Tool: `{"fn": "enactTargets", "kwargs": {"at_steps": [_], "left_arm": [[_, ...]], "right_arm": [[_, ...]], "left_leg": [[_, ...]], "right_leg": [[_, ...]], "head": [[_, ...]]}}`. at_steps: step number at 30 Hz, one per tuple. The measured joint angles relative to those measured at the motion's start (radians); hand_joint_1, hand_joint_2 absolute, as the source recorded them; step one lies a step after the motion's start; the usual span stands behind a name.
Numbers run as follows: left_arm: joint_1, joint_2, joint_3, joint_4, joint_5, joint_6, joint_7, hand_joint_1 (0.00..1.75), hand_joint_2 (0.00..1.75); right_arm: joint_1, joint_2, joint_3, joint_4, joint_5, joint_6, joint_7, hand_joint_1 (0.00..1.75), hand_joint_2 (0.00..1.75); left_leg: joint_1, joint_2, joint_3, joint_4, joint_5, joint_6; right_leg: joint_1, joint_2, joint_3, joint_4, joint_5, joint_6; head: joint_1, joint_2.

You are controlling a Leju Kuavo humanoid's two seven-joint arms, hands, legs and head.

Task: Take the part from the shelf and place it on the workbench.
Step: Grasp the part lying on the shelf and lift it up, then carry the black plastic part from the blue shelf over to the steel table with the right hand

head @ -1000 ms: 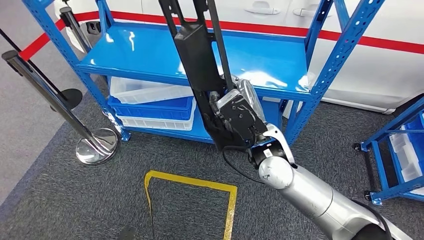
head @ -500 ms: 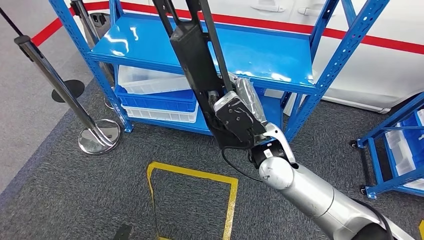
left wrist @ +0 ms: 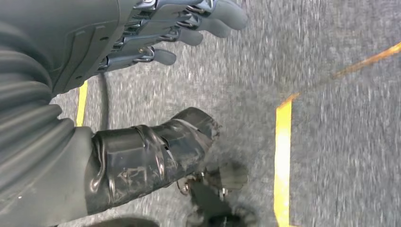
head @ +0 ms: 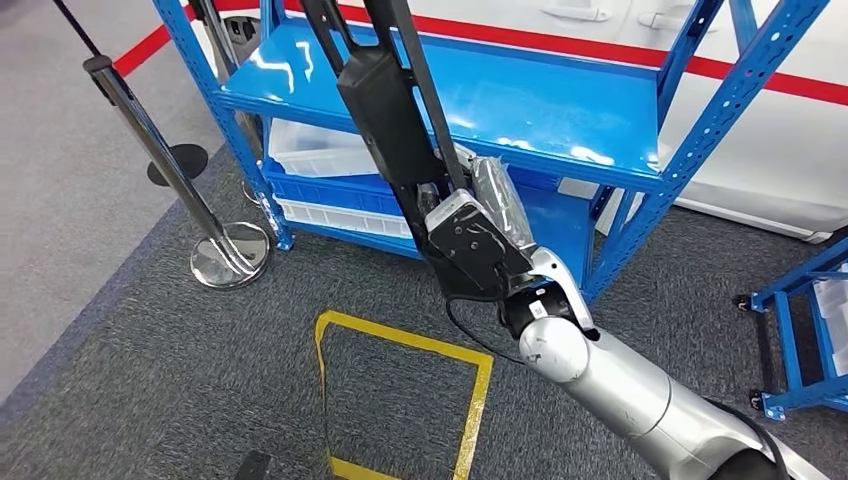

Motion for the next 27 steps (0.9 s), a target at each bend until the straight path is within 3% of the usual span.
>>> {"fn": "enactTargets", "kwargs": {"at_steps": [2, 4, 5, 7, 9, 10, 12, 14, 17, 18, 19, 20, 21, 23, 25, 27], "left_arm": [[0.0, -0.001, 0.0, 0.0, 0.0, -0.003, 0.001, 0.0, 1.75], [0.001, -0.001, 0.0, 0.0, 0.0, -0.004, 0.001, 0.0, 1.75], [0.002, -0.001, 0.0, 0.0, 0.0, -0.004, 0.001, 0.0, 1.75], [0.003, 0.0, 0.0, 0.0, 0.0, -0.004, 0.001, 0.0, 1.75], [0.0, 0.0, 0.0, 0.0, 0.0, -0.004, 0.001, 0.0, 1.75], [-0.001, -0.001, 0.0, 0.0, 0.0, -0.004, 0.001, 0.0, 1.75], [0.0, 0.0, 0.0, 0.0, 0.0, -0.004, 0.001, 0.0, 1.75], [0.003, 0.0, 0.0, 0.0, 0.0, -0.005, 0.001, 0.0, 1.75], [0.0, 0.0, 0.0, 0.0, 0.003, -0.011, -0.004, 0.0, 1.75], [-0.001, 0.0, 0.0, 0.0, 0.006, -0.014, -0.007, 0.0, 1.75], [-0.001, 0.001, 0.0, 0.0, 0.008, -0.018, -0.009, 0.0, 1.75], [0.0, 0.001, 0.0, 0.0, 0.01, -0.022, -0.011, 0.0, 1.75], [0.0, 0.001, 0.0, 0.0, 0.013, -0.028, -0.012, 0.0, 1.75], [0.0, 0.001, 0.0, 0.0, 0.016, -0.044, -0.018, 0.0, 1.75], [-0.002, 0.002, 0.0, 0.0, 0.018, -0.064, -0.028, 0.0, 1.75], [0.0, 0.004, 0.0, 0.0, 0.02, -0.086, -0.035, 0.0, 1.75]], "right_arm": [[0.001, 0.0, 0.0, -0.002, 0.0, 0.0, 0.0, 1.73, 1.75], [0.005, 0.0, 0.0, -0.002, 0.0, 0.0, 0.0, 1.73, 1.75], [0.006, 0.0, 0.0, -0.002, 0.0, 0.0, 0.0, 1.73, 1.75], [0.006, 0.0, 0.0, -0.003, 0.0, 0.0, 0.0, 1.73, 1.75], [0.005, 0.0, 0.0, -0.005, 0.0, 0.0, 0.0, 1.73, 1.75], [0.004, 0.0, 0.0, -0.006, 0.0, 0.0, 0.0, 1.73, 1.75], [0.004, 0.0, 0.0, -0.007, 0.0, 0.0, 0.0, 1.73, 1.75], [0.004, 0.0, 0.0, -0.008, 0.0, 0.0, 0.0, 1.73, 1.75], [0.006, -0.001, 0.0, -0.008, -0.01, 0.01, -0.005, 1.73, 1.75], [0.01, -0.002, 0.0, -0.008, -0.014, 0.017, -0.007, 1.73, 1.75], [0.014, -0.002, 0.001, -0.008, -0.013, 0.024, -0.008, 1.73, 1.75], [0.017, -0.002, 0.001, -0.008, -0.008, 0.029, -0.009, 1.73, 1.75], [0.018, -0.002, 0.001, -0.01, 0.001, 0.031, -0.009, 1.73, 1.75], [0.018, -0.003, 0.001, -0.016, 0.018, 0.033, -0.008, 1.73, 1.75], [0.018, -0.003, 0.001, -0.025, 0.032, 0.035, -0.008, 1.73, 1.75], [0.019, -0.004, 0.001, -0.032, 0.047, 0.04, -0.007, 1.73, 1.75]], "left_leg": [[0.005, 0.02, -0.057, 0.12, -0.05, -0.01], [0.011, 0.026, -0.081, 0.172, -0.052, -0.019], [0.014, 0.031, -0.066, 0.145, -0.029, -0.022], [0.014, 0.062, 0.002, 0.018, 0.029, -0.027], [0.007, 0.086, 0.046, -0.07, 0.054, -0.018], [0.002, 0.087, 0.047, -0.08, 0.052, -0.01], [0.002, 0.068, 0.042, -0.082, 0.059, 0.007], [0.003, 0.052, 0.04, -0.089, 0.069, 0.024], [0.001, 0.026, 0.032, -0.093, 0.08, 0.04], [0.0, 0.015, 0.029, -0.093, 0.083, 0.041], [-0.001, 0.003, 0.026, -0.091, 0.085, 0.042], [-0.001, -0.01, 0.023, -0.089, 0.086, 0.041], [-0.001, -0.023, 0.02, -0.085, 0.087, 0.04], [-0.001, -0.048, 0.012, -0.077, 0.09, 0.035], [0.002, -0.069, 0.0, -0.073, 0.096, 0.023], [0.006, -0.091, -0.008, -0.076, 0.105, 0.009]], "right_leg": [[0.001, -0.021, -0.002, -0.002, 0.002, -0.003], [0.001, -0.041, -0.004, 0.001, 0.002, -0.002], [0.0, -0.05, -0.005, 0.003, 0.001, -0.001], [-0.001, -0.066, -0.006, 0.01, -0.002, 0.005], [0.003, -0.079, -0.009, 0.019, -0.006, 0.015], [0.005, -0.086, -0.01, 0.02, -0.006, 0.019], [0.005, -0.1, -0.011, 0.022, -0.007, 0.028], [0.0, -0.077, -0.023, 0.053, -0.035, 0.036], [-0.004, -0.017, -0.095, 0.228, -0.135, 0.038], [-0.004, -0.011, -0.117, 0.283, -0.155, 0.037], [-0.004, -0.009, -0.124, 0.304, -0.155, 0.035], [-0.004, -0.007, -0.113, 0.289, -0.138, 0.033], [-0.005, -0.001, -0.086, 0.238, -0.107, 0.03], [-0.008, 0.041, -0.021, 0.108, -0.056, 0.024], [-0.01, 0.074, 0.006, 0.044, -0.042, 0.024], [-0.007, 0.062, 0.005, 0.038, -0.037, 0.023]], "head": [[-0.002, 0.0], [-0.003, 0.0], [-0.003, 0.0], [-0.003, 0.0], [-0.004, 0.0], [-0.003, 0.0], [-0.002, 0.0], [-0.001, 0.0], [0.002, 0.0], [0.002, 0.0], [0.002, 0.0], [0.002, 0.0], [0.003, 0.0], [0.002, 0.0], [0.002, 0.0], [0.002, 0.0]]}}
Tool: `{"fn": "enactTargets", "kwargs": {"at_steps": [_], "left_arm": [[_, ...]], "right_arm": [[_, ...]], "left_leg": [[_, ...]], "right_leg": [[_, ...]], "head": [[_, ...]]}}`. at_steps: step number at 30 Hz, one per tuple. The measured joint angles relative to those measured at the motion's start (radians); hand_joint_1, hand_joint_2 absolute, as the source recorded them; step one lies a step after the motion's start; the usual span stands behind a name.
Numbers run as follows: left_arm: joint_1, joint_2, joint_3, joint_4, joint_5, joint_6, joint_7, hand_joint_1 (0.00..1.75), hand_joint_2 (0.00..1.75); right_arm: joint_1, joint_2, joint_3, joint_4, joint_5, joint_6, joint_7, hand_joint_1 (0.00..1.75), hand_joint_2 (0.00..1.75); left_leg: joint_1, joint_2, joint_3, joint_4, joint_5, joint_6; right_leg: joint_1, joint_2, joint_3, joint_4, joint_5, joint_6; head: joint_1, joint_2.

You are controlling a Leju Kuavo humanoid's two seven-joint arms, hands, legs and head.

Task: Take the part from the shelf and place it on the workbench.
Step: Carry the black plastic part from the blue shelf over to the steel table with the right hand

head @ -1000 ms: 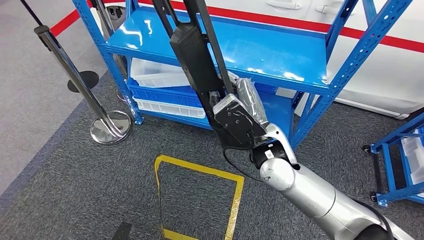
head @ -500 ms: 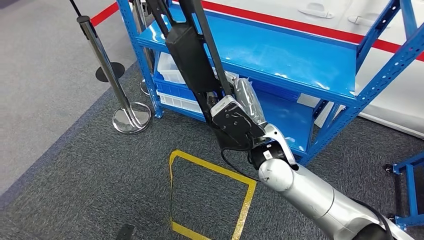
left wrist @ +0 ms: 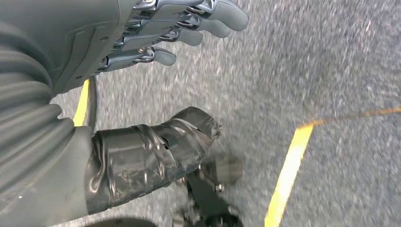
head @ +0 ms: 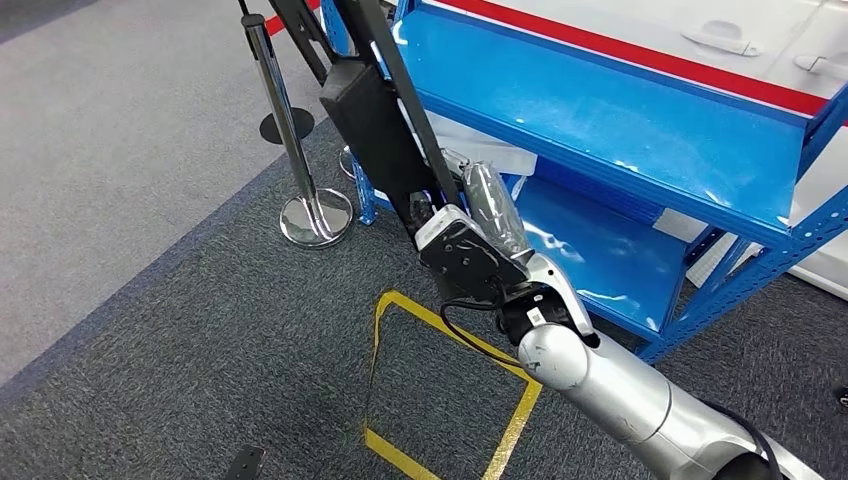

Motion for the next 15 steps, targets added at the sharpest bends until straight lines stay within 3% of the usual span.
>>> {"fn": "enactTargets", "kwargs": {"at_steps": [1, 2, 5, 7, 8, 10, 12, 14, 15], "left_arm": [[0.003, 0.002, 0.0, 0.0, 0.001, -0.009, -0.003, 0.0, 1.75], [0.006, 0.003, 0.0, 0.0, 0.001, -0.016, -0.006, 0.0, 1.75], [0.003, 0.004, 0.0, 0.001, 0.002, -0.026, -0.017, 0.0, 1.75], [0.001, 0.005, 0.0, 0.001, 0.002, -0.033, -0.026, 0.0, 1.75], [0.002, 0.005, 0.0, 0.001, 0.002, -0.037, -0.03, 0.0, 1.75], [0.002, 0.006, 0.0, 0.001, 0.002, -0.042, -0.037, 0.0, 1.75], [0.0, 0.008, 0.0, 0.001, 0.002, -0.045, -0.04, 0.0, 1.75], [-0.002, 0.009, 0.0, 0.001, 0.002, -0.047, -0.044, 0.0, 1.75], [-0.002, 0.011, 0.0, 0.001, 0.002, -0.047, -0.045, 0.0, 1.75]], "right_arm": [[0.0, 0.0, 0.0, -0.003, 0.007, 0.003, 0.0, 1.73, 1.75], [-0.001, 0.0, 0.0, -0.008, 0.014, 0.007, 0.0, 1.73, 1.75], [-0.003, 0.001, 0.0, -0.022, 0.029, 0.019, 0.0, 1.73, 1.75], [0.0, 0.001, 0.001, -0.028, 0.037, 0.021, 0.0, 1.73, 1.75], [0.001, 0.001, 0.001, -0.031, 0.04, 0.022, 0.001, 1.73, 1.75], [0.002, 0.001, 0.001, -0.04, 0.044, 0.022, 0.001, 1.73, 1.75], [0.0, 0.001, 0.001, -0.051, 0.046, 0.022, 0.001, 1.73, 1.75], [-0.002, 0.0, 0.001, -0.057, 0.048, 0.024, 0.001, 1.73, 1.75], [-0.002, 0.0, 0.001, -0.059, 0.05, 0.027, 0.002, 1.73, 1.75]], "left_leg": [[0.001, -0.001, -0.005, 0.002, -0.001, -0.005], [0.0, 0.014, -0.013, 0.015, -0.011, -0.01], [-0.003, 0.096, -0.072, 0.157, -0.096, -0.021], [-0.001, 0.116, -0.105, 0.25, -0.134, -0.027], [-0.001, 0.119, -0.099, 0.251, -0.129, -0.028], [-0.002, 0.135, -0.033, 0.15, -0.08, -0.025], [-0.012, 0.174, 0.038, 0.026, -0.047, -0.015], [-0.022, 0.188, 0.056, -0.015, -0.045, -0.001], [-0.024, 0.176, 0.054, -0.017, -0.041, 0.006]], "right_leg": [[0.0, -0.012, 0.001, -0.004, 0.004, -0.005], [-0.001, -0.024, 0.002, -0.009, 0.009, -0.009], [0.001, -0.064, 0.001, -0.019, 0.018, -0.019], [0.004, -0.094, -0.002, -0.018, 0.018, -0.02], [0.004, -0.109, -0.004, -0.017, 0.018, -0.02], [0.005, -0.134, -0.005, -0.016, 0.017, -0.019], [0.008, -0.156, -0.005, -0.017, 0.017, -0.016], [0.011, -0.175, -0.004, -0.018, 0.017, -0.008], [0.012, -0.184, -0.003, -0.019, 0.017, -0.004]], "head": [[0.0, 0.0], [-0.004, 0.0], [-0.014, 0.0], [-0.015, 0.0], [-0.015, 0.0], [-0.015, 0.0], [-0.015, 0.0], [-0.014, 0.0], [-0.014, 0.0]]}}
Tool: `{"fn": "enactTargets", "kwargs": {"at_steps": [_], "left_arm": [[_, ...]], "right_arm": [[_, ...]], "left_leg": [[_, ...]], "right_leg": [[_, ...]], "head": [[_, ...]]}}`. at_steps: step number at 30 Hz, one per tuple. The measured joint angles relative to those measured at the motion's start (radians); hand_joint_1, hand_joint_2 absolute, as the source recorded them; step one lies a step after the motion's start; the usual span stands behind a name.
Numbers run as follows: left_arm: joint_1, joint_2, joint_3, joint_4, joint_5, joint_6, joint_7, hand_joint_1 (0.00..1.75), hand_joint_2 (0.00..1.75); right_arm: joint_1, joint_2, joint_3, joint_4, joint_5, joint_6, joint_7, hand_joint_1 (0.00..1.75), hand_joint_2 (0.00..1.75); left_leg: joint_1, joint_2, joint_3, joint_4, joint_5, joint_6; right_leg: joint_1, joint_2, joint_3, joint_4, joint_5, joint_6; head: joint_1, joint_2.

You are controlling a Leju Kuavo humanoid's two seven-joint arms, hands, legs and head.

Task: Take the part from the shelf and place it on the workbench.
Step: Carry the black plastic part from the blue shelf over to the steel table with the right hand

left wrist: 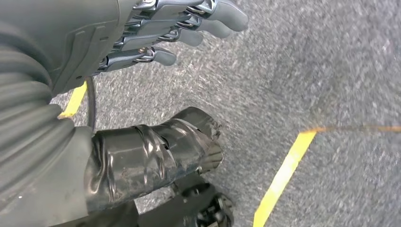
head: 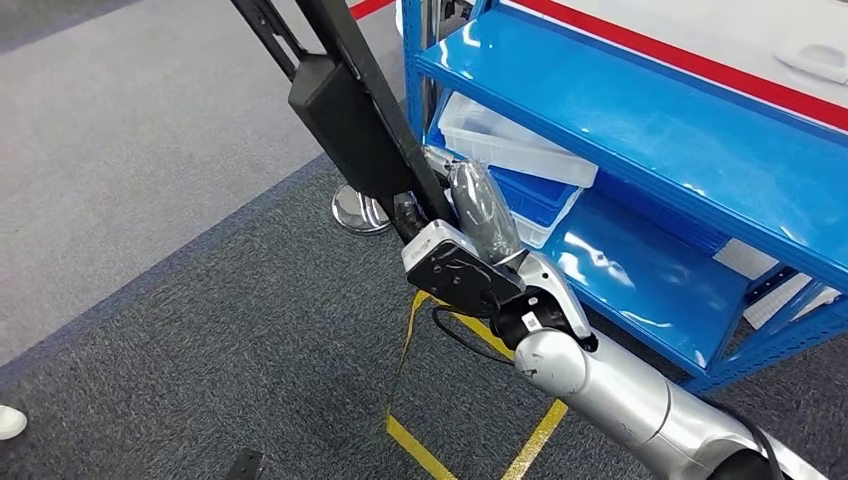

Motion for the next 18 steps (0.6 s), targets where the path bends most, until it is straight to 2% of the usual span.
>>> {"fn": "enactTargets", "kwargs": {"at_steps": [1, 2, 3, 5, 6, 7, 8, 9, 10, 11, 13, 14, 15, 16, 17, 18], "left_arm": [[0.001, 0.001, 0.0, 0.0, 0.0, 0.0, -0.001, 0.0, 1.75], [0.003, 0.002, 0.0, 0.0, 0.0, 0.0, -0.003, 0.0, 1.75], [0.004, 0.003, 0.0, 0.0, 0.0, -0.001, -0.006, 0.0, 1.75], [0.003, 0.003, 0.0, 0.0, 0.0, -0.007, -0.014, 0.0, 1.75], [0.001, 0.003, 0.0, 0.0, 0.002, -0.01, -0.019, 0.0, 1.75], [0.0, 0.003, 0.0, 0.0, 0.004, -0.014, -0.023, 0.0, 1.75], [-0.001, 0.003, 0.0, 0.0, 0.006, -0.016, -0.027, 0.0, 1.75], [-0.001, 0.003, 0.0, 0.0, 0.008, -0.017, -0.031, 0.0, 1.75], [0.0, 0.003, 0.0, 0.0, 0.009, -0.018, -0.035, 0.0, 1.75], [0.001, 0.002, 0.0, 0.0, 0.01, -0.018, -0.039, 0.0, 1.75], [0.0, 0.001, 0.001, 0.0, 0.01, -0.016, -0.049, 0.0, 1.75], [0.0, 0.001, 0.001, 0.0, 0.01, -0.014, -0.053, 0.0, 1.75], [0.0, 0.001, 0.001, 0.0, 0.01, -0.013, -0.056, 0.0, 1.75], [0.003, 0.0, 0.001, 0.0, 0.01, -0.012, -0.059, 0.0, 1.75], [0.008, -0.001, 0.001, 0.0, 0.01, -0.01, -0.061, 0.0, 1.75], [0.011, -0.002, 0.001, 0.0, 0.01, -0.009, -0.063, 0.0, 1.75]], "right_arm": [[0.0, 0.0, 0.0, -0.003, 0.001, 0.003, 0.0, 1.73, 1.75], [0.0, -0.001, 0.0, -0.005, 0.002, 0.005, 0.001, 1.73, 1.75], [-0.001, -0.001, 0.0, -0.008, 0.003, 0.007, 0.001, 1.73, 1.75], [-0.002, -0.002, 0.0, -0.013, 0.005, 0.007, -0.002, 1.73, 1.75], [-0.001, -0.002, 0.0, -0.015, 0.006, 0.007, -0.003, 1.73, 1.75], [0.001, -0.003, 0.0, -0.015, 0.006, 0.007, -0.004, 1.73, 1.75], [0.003, -0.004, 0.0, -0.015, 0.006, 0.008, -0.004, 1.73, 1.75], [0.004, -0.005, 0.0, -0.016, 0.006, 0.008, -0.004, 1.73, 1.75], [0.003, -0.006, 0.0, -0.018, 0.006, 0.009, -0.004, 1.73, 1.75], [0.002, -0.006, 0.0, -0.021, 0.006, 0.012, -0.004, 1.73, 1.75], [-0.004, -0.007, 0.0, -0.029, 0.007, 0.018, -0.004, 1.73, 1.75], [-0.006, -0.007, 0.0, -0.034, 0.008, 0.021, -0.003, 1.73, 1.75], [-0.007, -0.008, 0.0, -0.039, 0.009, 0.023, -0.001, 1.73, 1.75], [-0.008, -0.009, 0.0, -0.043, 0.011, 0.024, 0.002, 1.73, 1.75], [-0.01, -0.009, 0.0, -0.048, 0.013, 0.025, 0.007, 1.73, 1.75], [-0.013, -0.009, 0.0, -0.053, 0.017, 0.026, 0.011, 1.73, 1.75]], "left_leg": [[0.003, -0.01, 0.001, -0.004, 0.003, 0.006], [0.006, -0.02, 0.004, -0.01, 0.008, 0.012], [0.01, -0.029, 0.007, -0.017, 0.012, 0.017], [0.013, -0.05, 0.008, -0.022, 0.018, 0.024], [0.014, -0.062, 0.006, -0.021, 0.019, 0.026], [0.014, -0.076, 0.005, -0.02, 0.02, 0.027], [0.014, -0.091, 0.004, -0.018, 0.02, 0.028], [0.015, -0.106, 0.004, -0.015, 0.02, 0.027], [0.016, -0.12, 0.003, -0.01, 0.018, 0.025], [0.019, -0.135, 0.0, -0.003, 0.016, 0.021], [0.022, -0.161, -0.011, 0.012, 0.012, 0.008], [0.024, -0.171, -0.019, 0.016, 0.013, 0.001], [0.026, -0.182, -0.026, 0.017, 0.016, -0.006], [0.03, -0.195, -0.031, 0.015, 0.02, -0.012], [0.031, -0.191, -0.037, 0.018, 0.019, -0.017], [0.03, -0.171, -0.048, 0.034, 0.009, -0.022]], "right_leg": [[0.0, -0.006, 0.0, 0.0, -0.002, 0.005], [-0.001, 0.003, -0.001, 0.006, -0.009, 0.01], [-0.002, 0.023, -0.009, 0.028, -0.026, 0.014], [-0.005, 0.079, -0.052, 0.133, -0.085, 0.018], [-0.006, 0.095, -0.082, 0.199, -0.113, 0.019], [-0.006, 0.102, -0.105, 0.248, -0.127, 0.021], [-0.008, 0.106, -0.113, 0.264, -0.121, 0.021], [-0.01, 0.109, -0.106, 0.246, -0.099, 0.021], [-0.012, 0.117, -0.082, 0.194, -0.065, 0.021], [-0.016, 0.135, -0.053, 0.133, -0.037, 0.02], [-0.02, 0.184, -0.011, 0.043, -0.011, 0.018], [-0.02, 0.198, -0.005, 0.028, -0.013, 0.016], [-0.017, 0.198, -0.006, 0.026, -0.014, 0.014], [-0.017, 0.186, -0.007, 0.026, -0.011, 0.008], [-0.017, 0.173, -0.007, 0.023, -0.008, 0.002], [-0.017, 0.161, -0.007, 0.02, -0.005, -0.004]], "head": [[0.0, 0.0], [0.001, 0.0], [0.001, 0.0], [0.006, 0.0], [0.007, 0.0], [0.009, 0.0], [0.009, 0.0], [0.009, 0.0], [0.009, 0.0], [0.009, 0.0], [0.008, 0.0], [0.008, 0.0], [0.008, 0.0], [0.008, 0.0], [0.007, 0.0], [0.003, 0.0]]}}
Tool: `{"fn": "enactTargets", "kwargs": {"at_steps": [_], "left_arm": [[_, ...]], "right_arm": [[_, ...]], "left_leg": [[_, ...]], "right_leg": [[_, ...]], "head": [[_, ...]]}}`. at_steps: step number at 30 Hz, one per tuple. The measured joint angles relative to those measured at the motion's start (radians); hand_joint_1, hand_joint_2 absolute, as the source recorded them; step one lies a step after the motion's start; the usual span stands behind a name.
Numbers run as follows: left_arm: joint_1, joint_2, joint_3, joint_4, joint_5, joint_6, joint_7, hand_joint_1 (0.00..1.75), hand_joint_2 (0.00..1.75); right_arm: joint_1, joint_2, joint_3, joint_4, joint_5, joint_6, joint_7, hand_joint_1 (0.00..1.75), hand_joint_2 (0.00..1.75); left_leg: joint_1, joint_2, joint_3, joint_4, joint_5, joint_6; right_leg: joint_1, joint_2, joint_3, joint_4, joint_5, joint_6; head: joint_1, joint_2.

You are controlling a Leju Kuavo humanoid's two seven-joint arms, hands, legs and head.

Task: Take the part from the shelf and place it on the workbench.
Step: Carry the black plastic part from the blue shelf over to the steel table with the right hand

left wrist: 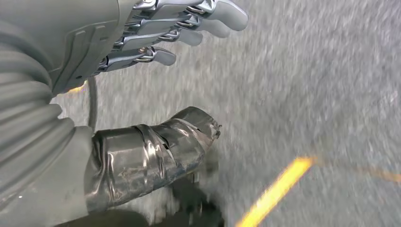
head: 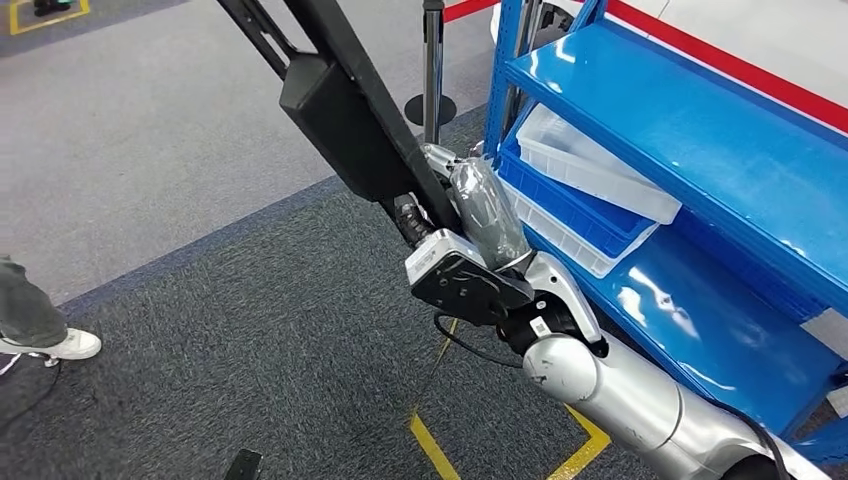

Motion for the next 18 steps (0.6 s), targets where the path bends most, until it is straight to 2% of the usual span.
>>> {"fn": "enactTargets", "kwargs": {"at_steps": [1, 2, 3, 4, 5, 6, 7, 8, 10, 11, 12, 13, 14, 15, 16, 18], "left_arm": [[0.0, -0.001, 0.0, 0.0, 0.001, 0.002, -0.002, 0.0, 1.75], [-0.001, -0.003, 0.0, 0.0, 0.002, 0.004, -0.004, 0.0, 1.75], [-0.004, -0.003, 0.0, 0.0, 0.004, 0.006, -0.007, 0.0, 1.75], [-0.007, -0.004, 0.001, 0.0, 0.006, 0.008, -0.009, 0.0, 1.75], [-0.007, -0.004, 0.001, 0.0, 0.007, 0.01, -0.01, 0.0, 1.75], [-0.006, -0.004, 0.001, 0.0, 0.009, 0.012, -0.011, 0.0, 1.75], [-0.005, -0.004, 0.001, 0.0, 0.011, 0.013, -0.011, 0.0, 1.75], [-0.004, -0.004, 0.001, 0.0, 0.015, 0.015, -0.011, 0.0, 1.75], [-0.005, -0.002, 0.003, 0.0, 0.024, 0.018, -0.005, 0.0, 1.75], [-0.007, 0.0, 0.004, 0.0, 0.028, 0.018, -0.001, 0.0, 1.75], [-0.008, 0.003, 0.006, 0.0, 0.032, 0.018, 0.005, 0.0, 1.75], [-0.008, 0.006, 0.008, 0.0, 0.037, 0.018, 0.01, 0.0, 1.75], [-0.005, 0.009, 0.01, 0.0, 0.039, 0.018, 0.015, 0.0, 1.75], [-0.002, 0.012, 0.011, 0.0, 0.042, 0.018, 0.017, 0.0, 1.75], [0.0, 0.013, 0.013, 0.0, 0.044, 0.019, 0.019, 0.0, 1.75], [-0.003, 0.014, 0.016, 0.0, 0.047, 0.019, 0.019, 0.0, 1.75]], "right_arm": [[-0.003, 0.0, 0.0, -0.006, 0.005, 0.001, 0.005, 1.73, 1.75], [-0.005, -0.001, 0.0, -0.013, 0.011, 0.002, 0.011, 1.73, 1.75], [-0.005, -0.002, 0.0, -0.019, 0.018, 0.003, 0.017, 1.73, 1.75], [-0.004, -0.003, 0.0, -0.024, 0.025, 0.003, 0.023, 1.73, 1.75], [-0.002, -0.005, 0.0, -0.029, 0.031, 0.003, 0.028, 1.73, 1.75], [0.0, -0.007, 0.0, -0.035, 0.036, 0.002, 0.034, 1.73, 1.75], [0.002, -0.009, 0.0, -0.041, 0.04, 0.001, 0.04, 1.73, 1.75], [0.002, -0.011, 0.0, -0.047, 0.042, 0.0, 0.045, 1.73, 1.75], [0.007, -0.017, 0.0, -0.06, 0.047, -0.002, 0.051, 1.73, 1.75], [0.012, -0.022, 0.0, -0.066, 0.049, -0.002, 0.053, 1.73, 1.75], [0.018, -0.028, 0.0, -0.071, 0.05, -0.002, 0.055, 1.73, 1.75], [0.024, -0.032, 0.0, -0.076, 0.05, -0.001, 0.057, 1.73, 1.75], [0.029, -0.035, 0.0, -0.08, 0.05, 0.0, 0.059, 1.73, 1.75], [0.033, -0.038, 0.0, -0.083, 0.05, 0.001, 0.061, 1.73, 1.75], [0.035, -0.04, 0.0, -0.088, 0.049, 0.001, 0.062, 1.73, 1.75], [0.043, -0.047, 0.0, -0.097, 0.049, 0.002, 0.062, 1.73, 1.75]], "left_leg": [[-0.001, 0.031, -0.018, 0.035, -0.021, -0.004], [-0.003, 0.069, -0.043, 0.088, -0.05, -0.007], [-0.003, 0.095, -0.071, 0.151, -0.079, -0.009], [-0.003, 0.107, -0.095, 0.205, -0.099, -0.01], [-0.003, 0.112, -0.108, 0.235, -0.105, -0.01], [-0.003, 0.115, -0.104, 0.234, -0.096, -0.008], [-0.005, 0.118, -0.082, 0.196, -0.073, -0.003], [-0.009, 0.13, -0.045, 0.132, -0.043, 0.005], [-0.023, 0.17, 0.02, 0.013, -0.009, 0.023], [-0.031, 0.183, 0.035, -0.018, -0.005, 0.03], [-0.036, 0.184, 0.038, -0.027, -0.008, 0.035], [-0.038, 0.173, 0.037, -0.031, -0.004, 0.04], [-0.034, 0.161, 0.042, -0.039, 0.0, 0.045], [-0.029, 0.15, 0.048, -0.05, 0.005, 0.048], [-0.025, 0.141, 0.054, -0.06, 0.011, 0.052], [-0.02, 0.121, 0.06, -0.069, 0.018, 0.055]], "right_leg": [[0.0, -0.014, 0.0, -0.003, 0.003, -0.005], [0.001, -0.027, 0.0, -0.005, 0.004, -0.009], [0.004, -0.042, 0.0, -0.006, 0.004, -0.011], [0.007, -0.057, 0.0, -0.006, 0.003, -0.013], [0.01, -0.072, 0.0, -0.005, 0.002, -0.014], [0.012, -0.086, 0.0, -0.005, 0.001, -0.016], [0.015, -0.1, 0.001, -0.005, -0.001, -0.016], [0.017, -0.113, 0.002, -0.005, -0.002, -0.017], [0.022, -0.137, 0.005, -0.008, -0.004, -0.016], [0.023, -0.148, 0.006, -0.01, -0.004, -0.013], [0.024, -0.159, 0.007, -0.012, -0.004, -0.01], [0.024, -0.17, 0.009, -0.013, -0.004, -0.006], [0.023, -0.172, 0.011, -0.014, -0.005, -0.001], [0.021, -0.155, 0.011, -0.009, -0.011, 0.004], [0.019, -0.128, 0.004, 0.013, -0.027, 0.008], [0.013, -0.067, -0.041, 0.116, -0.081, 0.016]], "head": [[-0.004, 0.0], [-0.007, 0.0], [-0.011, 0.0], [-0.01, 0.0], [-0.011, 0.0], [-0.011, 0.0], [-0.011, 0.0], [-0.011, 0.0], [-0.01, 0.0], [-0.01, 0.0], [-0.01, 0.0], [-0.01, 0.0], [-0.01, 0.0], [-0.009, 0.0], [-0.008, 0.0], [-0.006, 0.0]]}}
